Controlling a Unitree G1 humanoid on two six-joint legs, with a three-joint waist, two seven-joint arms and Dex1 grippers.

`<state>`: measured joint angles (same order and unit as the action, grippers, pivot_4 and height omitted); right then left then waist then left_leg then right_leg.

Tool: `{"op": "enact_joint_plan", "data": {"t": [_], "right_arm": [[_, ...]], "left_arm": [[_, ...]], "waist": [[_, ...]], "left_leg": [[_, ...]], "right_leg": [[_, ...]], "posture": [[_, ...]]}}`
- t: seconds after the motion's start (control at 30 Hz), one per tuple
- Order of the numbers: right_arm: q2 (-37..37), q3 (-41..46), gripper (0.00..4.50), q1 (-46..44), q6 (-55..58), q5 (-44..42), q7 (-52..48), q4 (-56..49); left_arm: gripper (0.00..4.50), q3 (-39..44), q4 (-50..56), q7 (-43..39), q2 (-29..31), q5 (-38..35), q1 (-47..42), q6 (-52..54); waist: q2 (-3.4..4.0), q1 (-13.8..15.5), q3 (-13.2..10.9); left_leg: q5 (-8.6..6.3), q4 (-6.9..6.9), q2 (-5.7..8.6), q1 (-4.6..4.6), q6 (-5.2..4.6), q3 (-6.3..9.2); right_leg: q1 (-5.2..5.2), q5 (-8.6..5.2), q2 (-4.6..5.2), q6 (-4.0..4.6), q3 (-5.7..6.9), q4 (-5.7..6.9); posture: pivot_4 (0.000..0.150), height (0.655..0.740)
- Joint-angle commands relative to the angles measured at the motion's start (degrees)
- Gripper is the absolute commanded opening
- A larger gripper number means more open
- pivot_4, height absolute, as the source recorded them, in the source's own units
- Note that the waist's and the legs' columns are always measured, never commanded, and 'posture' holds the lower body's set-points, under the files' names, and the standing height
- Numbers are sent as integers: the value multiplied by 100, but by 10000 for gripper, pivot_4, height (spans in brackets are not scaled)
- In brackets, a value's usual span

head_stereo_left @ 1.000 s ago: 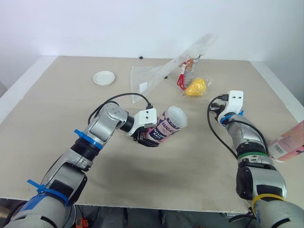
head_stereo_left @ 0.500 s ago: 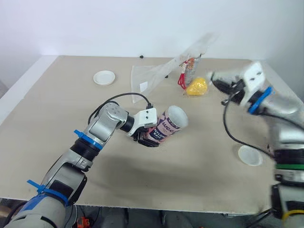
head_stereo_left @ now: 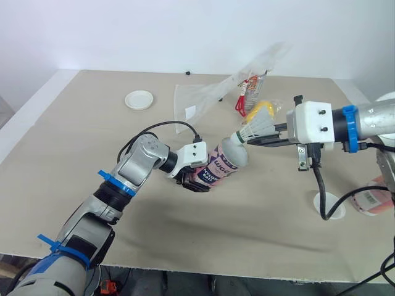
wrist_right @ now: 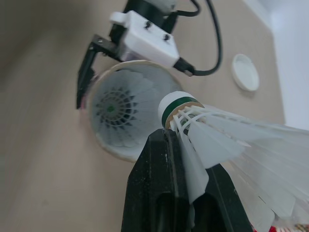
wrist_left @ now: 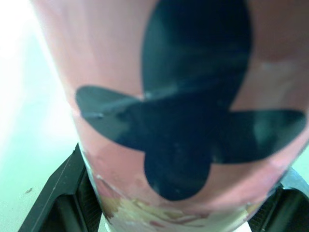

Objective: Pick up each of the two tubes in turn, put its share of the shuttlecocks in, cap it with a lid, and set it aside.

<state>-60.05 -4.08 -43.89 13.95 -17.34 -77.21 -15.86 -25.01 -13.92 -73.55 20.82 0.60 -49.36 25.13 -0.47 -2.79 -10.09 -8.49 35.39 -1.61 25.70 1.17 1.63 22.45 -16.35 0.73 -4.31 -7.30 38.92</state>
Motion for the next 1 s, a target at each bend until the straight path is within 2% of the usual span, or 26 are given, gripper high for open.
{"op": "enact_joint_plan", "data": {"t": [0.03, 0.3, 0.37, 0.43, 0.6, 0.8, 0.93, 0.97, 1.0], "right_arm": [[-53, 24, 519, 0, -82, 34, -53, -183], [86, -233, 519, 60, -319, 246, -110, -135], [69, -239, 7392, 74, -303, 201, -183, -130], [80, -93, 11444, 43, 32, -65, -171, -203], [15, 405, 28624, -125, 956, -890, -114, -205], [-181, 849, 28624, -391, 1847, -1308, 81, 341], [32, 838, 28624, -461, 1926, -1428, 158, 489], [64, 737, 24874, -416, 1788, -1336, 97, 528], [59, 560, 23596, -374, 1580, -1166, -22, 562]], "left_arm": [[31908, -144, 150, -13, -20, -17, 92, 55], [31908, -159, 165, -1, -27, -40, 81, 112], [31908, -161, 133, 8, -20, -26, 75, 92], [31908, -155, 123, 14, -17, -27, 69, 101], [31908, -157, 89, 20, -18, -21, 72, 79], [31908, -185, -18, -8, -16, 17, 18, -28], [31908, -214, -135, -52, -11, 58, -45, -166], [31908, -227, -164, -63, -12, 73, -64, -208], [31908, -236, -219, -80, -26, 80, -100, -252]], "waist": [[0, 3, 0], [0, 4, 0], [0, 4, 0], [0, 4, 0], [0, 4, 0], [-2, 6, 0], [-1, 5, 0], [-1, 5, 0], [-1, 5, 0]], "left_leg": [[0, 0, 0, 0, 0, 1], [0, 1, 0, 0, 0, 2], [0, 1, 0, 0, 0, 3], [0, 1, 0, 0, 0, 3], [0, 1, 0, 0, 0, 7], [0, 1, 0, 0, 0, 9], [0, 1, 0, -1, 0, 8], [0, 1, -1, -1, 0, 8], [0, 1, -1, -1, 0, 8]], "right_leg": [[0, 0, 0, 1, 2, 0], [-1, -4, 0, -4, 5, 1], [-2, -4, 0, -3, 6, 1], [-2, -4, 0, -2, 5, 1], [-3, 2, 0, 8, 8, 1], [-4, 5, 1, 14, 11, 2], [-4, 4, 1, 14, 10, 2], [-3, 4, 0, 14, 11, 2], [-3, 4, 0, 13, 11, 2]], "posture": [[1500, 7400], [1500, 7400], [1500, 7400], [1500, 7400], [1500, 7400], [1500, 7400], [1500, 7400], [1500, 7400], [1500, 7400]]}}
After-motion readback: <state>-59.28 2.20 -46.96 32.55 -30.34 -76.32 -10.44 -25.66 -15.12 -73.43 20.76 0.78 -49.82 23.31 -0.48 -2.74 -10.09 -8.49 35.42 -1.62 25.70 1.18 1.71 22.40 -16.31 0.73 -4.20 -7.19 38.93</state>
